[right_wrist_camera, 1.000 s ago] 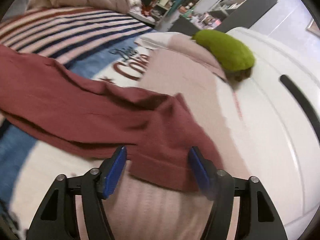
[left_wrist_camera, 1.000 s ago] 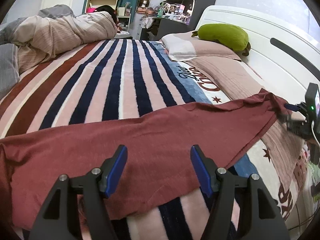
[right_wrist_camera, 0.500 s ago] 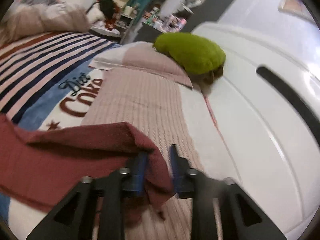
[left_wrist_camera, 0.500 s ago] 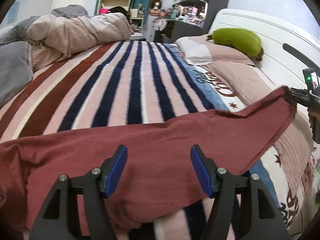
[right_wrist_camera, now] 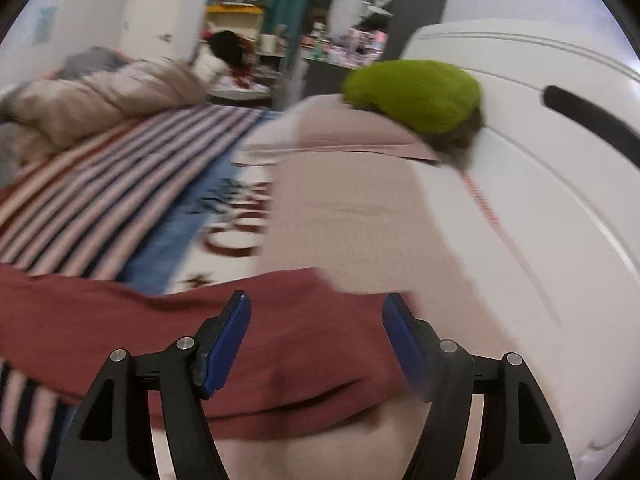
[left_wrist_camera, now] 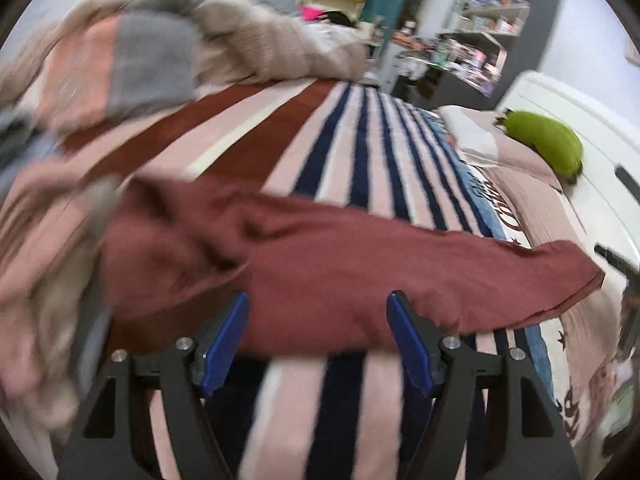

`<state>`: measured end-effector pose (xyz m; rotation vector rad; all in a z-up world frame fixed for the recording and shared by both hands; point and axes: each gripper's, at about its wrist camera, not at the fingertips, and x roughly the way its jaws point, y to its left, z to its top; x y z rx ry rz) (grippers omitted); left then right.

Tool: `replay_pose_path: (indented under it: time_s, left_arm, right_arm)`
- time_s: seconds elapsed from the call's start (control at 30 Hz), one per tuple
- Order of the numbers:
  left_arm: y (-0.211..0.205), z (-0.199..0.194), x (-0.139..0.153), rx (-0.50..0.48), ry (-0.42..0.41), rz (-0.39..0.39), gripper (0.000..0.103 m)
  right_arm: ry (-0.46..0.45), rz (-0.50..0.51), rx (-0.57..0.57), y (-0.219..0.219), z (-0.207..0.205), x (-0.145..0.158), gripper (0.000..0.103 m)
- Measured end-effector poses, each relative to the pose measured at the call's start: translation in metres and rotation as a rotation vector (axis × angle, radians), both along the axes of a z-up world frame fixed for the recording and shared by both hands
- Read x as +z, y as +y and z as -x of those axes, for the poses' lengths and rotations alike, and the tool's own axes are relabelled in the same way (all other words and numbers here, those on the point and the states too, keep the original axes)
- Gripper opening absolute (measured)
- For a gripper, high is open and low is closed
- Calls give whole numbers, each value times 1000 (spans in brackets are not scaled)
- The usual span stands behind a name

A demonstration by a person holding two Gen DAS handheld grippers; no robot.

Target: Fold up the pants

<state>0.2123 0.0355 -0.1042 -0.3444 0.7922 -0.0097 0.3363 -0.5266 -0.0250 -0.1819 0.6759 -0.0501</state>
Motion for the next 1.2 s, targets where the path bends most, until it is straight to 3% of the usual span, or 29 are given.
replay_pose_path:
  time_s: [0.13,0.27,0.6,0.67,0.7,0.77,0.83,1.0,1.13,1.2]
  left_arm:
    - [26,34,-31,71,73,145,68]
    - [38,37,-48,103,38,231,68]
    - [58,-26,-53,225,-73,228,68]
    - [60,-38,-49,249,-106,230,59]
    - [63,-43,-47,262,-116,226,47]
    - [68,-51,-40,285,-145,211,36]
    - [69,-59,-31,292,-171,171,16]
    - [75,-65,-4,283,-233,112,11]
    - [89,-43,23,314,-311,92,11]
    - [98,-29,40,355,-346,41,11]
  right_arm:
    - [36,-68,106,39,34,-17,65]
    - [82,-114,149,68,60,-42,65]
    - [147,-237,80,78,81,-84,65]
    - [153,-239,69,77,86,-86,65]
    - [152,-242,64,78,88,-87,65]
    - [151,-253,63,77,91,-87,65]
    - [149,-260,61,77,94,-87,65]
    - [138,-281,47,70,102,-84,65]
    - [134,-296,35,63,107,-80,65]
    - [133,-307,37,61,109,-79,65]
